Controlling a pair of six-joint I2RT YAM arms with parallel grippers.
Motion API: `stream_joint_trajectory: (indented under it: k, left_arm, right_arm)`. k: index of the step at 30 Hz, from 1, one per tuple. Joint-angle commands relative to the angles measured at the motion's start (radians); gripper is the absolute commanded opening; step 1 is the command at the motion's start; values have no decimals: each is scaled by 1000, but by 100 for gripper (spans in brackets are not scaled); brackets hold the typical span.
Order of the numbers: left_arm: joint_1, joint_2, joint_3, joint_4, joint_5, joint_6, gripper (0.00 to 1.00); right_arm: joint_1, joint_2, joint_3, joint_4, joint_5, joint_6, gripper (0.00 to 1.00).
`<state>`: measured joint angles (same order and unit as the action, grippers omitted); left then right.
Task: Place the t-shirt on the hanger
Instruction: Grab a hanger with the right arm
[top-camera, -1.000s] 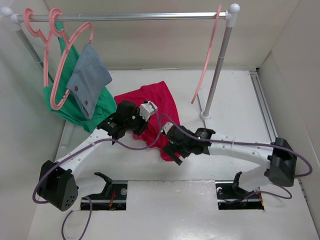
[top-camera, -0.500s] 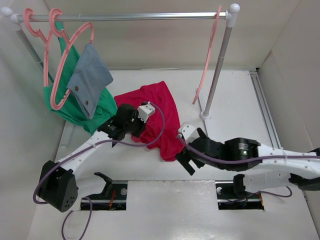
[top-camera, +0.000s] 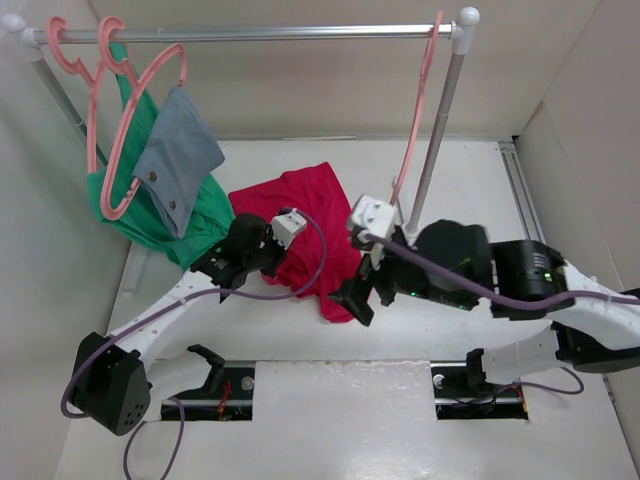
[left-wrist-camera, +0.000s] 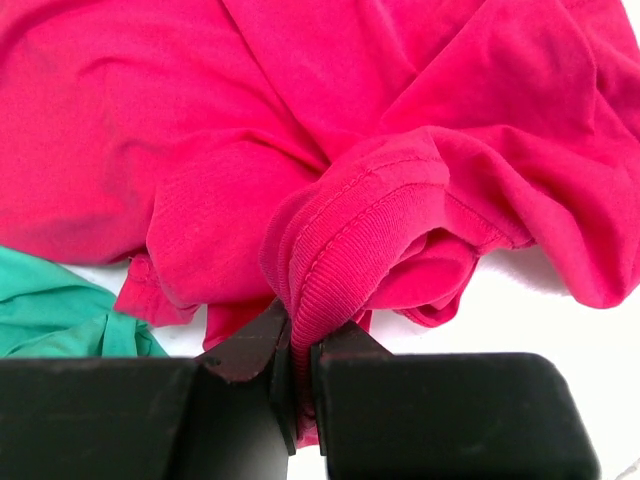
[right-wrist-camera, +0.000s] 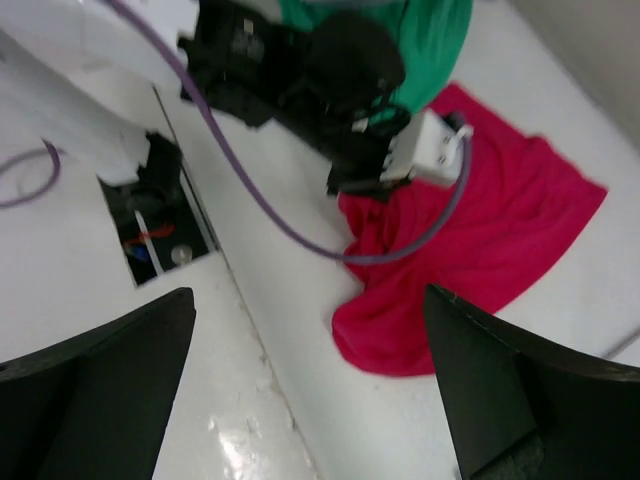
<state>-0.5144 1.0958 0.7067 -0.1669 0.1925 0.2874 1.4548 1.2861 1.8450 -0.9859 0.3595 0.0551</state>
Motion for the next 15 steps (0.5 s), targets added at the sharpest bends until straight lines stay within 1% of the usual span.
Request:
stream_joint_trajectory:
  k: [1,2,3,4,5,7,8,9,11,13,14,15]
  left_arm:
    - [7,-33,-16,43,-8,15,0]
    - [7,-33,-16,43,-8,15,0]
    - [7,-33,-16,52,-8,15,0]
    - [7,-33,-16,52,-8,15,0]
    - [7,-33,-16,52,-8,15,0]
    - [7,-33,-16,61,-8,15,0]
    - [7,-33,-16,61,-8,15,0]
    - [7,-33,-16,61,-8,24,0]
    - [7,-33,-16,61,-8,24,0]
    - [7,-33,-16,61,-8,24,0]
    - [-2,-33,-16,61,-8,24,0]
    - [-3,-33,-16,61,4,24,0]
  right_arm:
    - [7,-120,63,221,33,-106,100]
    - [7,-151,40,298,64,-127,100]
    - [7,-201,-10,437,94,-150,100]
    - [7,-217,-29,490,146,-184,100]
    - [7,-226,-39,522,308,-196,100]
    - [7,-202,-23,538,531,-207,100]
    - [7,-186,-9,538,729,-228,100]
    - [7,-167,6,538,790,-259,100]
    - [-65,-88,103,517,846,-296,100]
    - [-153,-33,184,469,846,-305,100]
    - [-178,14,245,442,837,-305,100]
    - [-198,31,269,441,837,-305,100]
